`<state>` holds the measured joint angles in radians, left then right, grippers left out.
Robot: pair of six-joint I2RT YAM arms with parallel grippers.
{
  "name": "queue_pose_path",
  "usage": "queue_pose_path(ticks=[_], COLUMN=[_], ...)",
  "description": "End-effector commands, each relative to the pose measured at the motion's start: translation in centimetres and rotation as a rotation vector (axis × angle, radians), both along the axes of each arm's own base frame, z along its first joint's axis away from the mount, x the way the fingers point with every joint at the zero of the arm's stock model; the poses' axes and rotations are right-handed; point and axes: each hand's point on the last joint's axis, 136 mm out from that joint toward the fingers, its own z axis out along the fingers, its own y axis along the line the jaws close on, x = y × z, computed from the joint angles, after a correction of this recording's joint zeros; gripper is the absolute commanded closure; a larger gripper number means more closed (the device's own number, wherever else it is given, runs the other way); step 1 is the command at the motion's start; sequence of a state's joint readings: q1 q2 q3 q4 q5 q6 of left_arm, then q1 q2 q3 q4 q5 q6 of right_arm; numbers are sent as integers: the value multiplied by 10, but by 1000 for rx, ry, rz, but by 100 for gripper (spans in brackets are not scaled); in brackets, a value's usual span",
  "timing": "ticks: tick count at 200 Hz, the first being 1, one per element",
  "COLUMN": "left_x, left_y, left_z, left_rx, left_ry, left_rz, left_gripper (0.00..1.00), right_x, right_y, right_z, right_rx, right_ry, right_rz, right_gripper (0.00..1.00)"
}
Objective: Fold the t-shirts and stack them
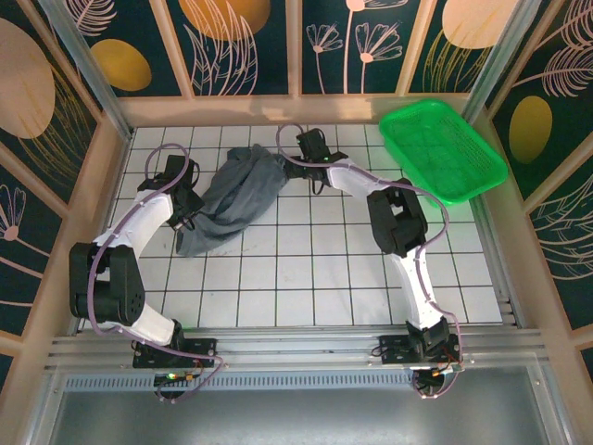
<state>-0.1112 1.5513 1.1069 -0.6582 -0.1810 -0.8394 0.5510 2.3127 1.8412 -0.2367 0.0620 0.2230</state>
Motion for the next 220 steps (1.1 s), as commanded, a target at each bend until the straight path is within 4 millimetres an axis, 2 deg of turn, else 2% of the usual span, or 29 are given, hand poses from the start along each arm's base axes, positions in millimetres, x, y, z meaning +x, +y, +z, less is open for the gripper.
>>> queue_pose_path(ticks=[1, 25, 35, 51, 67, 70, 77, 104, 129, 175, 201, 220], left_x=[1, 2, 2, 2, 3, 3, 4, 9, 20, 38, 32, 21], left_y=[-1, -2, -2, -1, 0, 0, 0, 2, 4, 5, 8, 12], left_z=[5, 7, 7, 8, 12, 12, 14, 25, 53, 137, 185, 217], left_rx=[-8, -9, -8, -4, 0, 1, 3, 11, 28, 17, 22, 34], left_ry=[-8, -9, -9, -12, -21, -24, -31, -74, -173, -456, -616, -712], left_rz=[-6, -9, -8, -6, -4, -4, -4, -7, -8, -6, -3, 0], left_gripper=[100, 100, 100, 100, 100, 100, 100, 100, 100, 100, 100, 100], right_x=[3, 5, 8, 14, 19, 27, 32, 37, 34, 8, -16, -38], right_y=[12, 13, 14, 12, 8, -6, -15, -36, -53, -71, -81, -92], right_z=[-19, -31, -35, -41, -37, -35, -28, 23, 80, 186, 239, 280], right_rx=[10, 15, 15, 5, 0, 0, -1, 40, 75, 144, 190, 228], right_ry=[30, 49, 61, 81, 82, 78, 64, -27, -104, -237, -315, -383], right_rz=[32, 21, 10, -27, -75, -108, -135, -192, -222, -197, -183, -177], right_gripper=[35, 37, 43, 60, 86, 89, 98, 100, 100, 100, 100, 100])
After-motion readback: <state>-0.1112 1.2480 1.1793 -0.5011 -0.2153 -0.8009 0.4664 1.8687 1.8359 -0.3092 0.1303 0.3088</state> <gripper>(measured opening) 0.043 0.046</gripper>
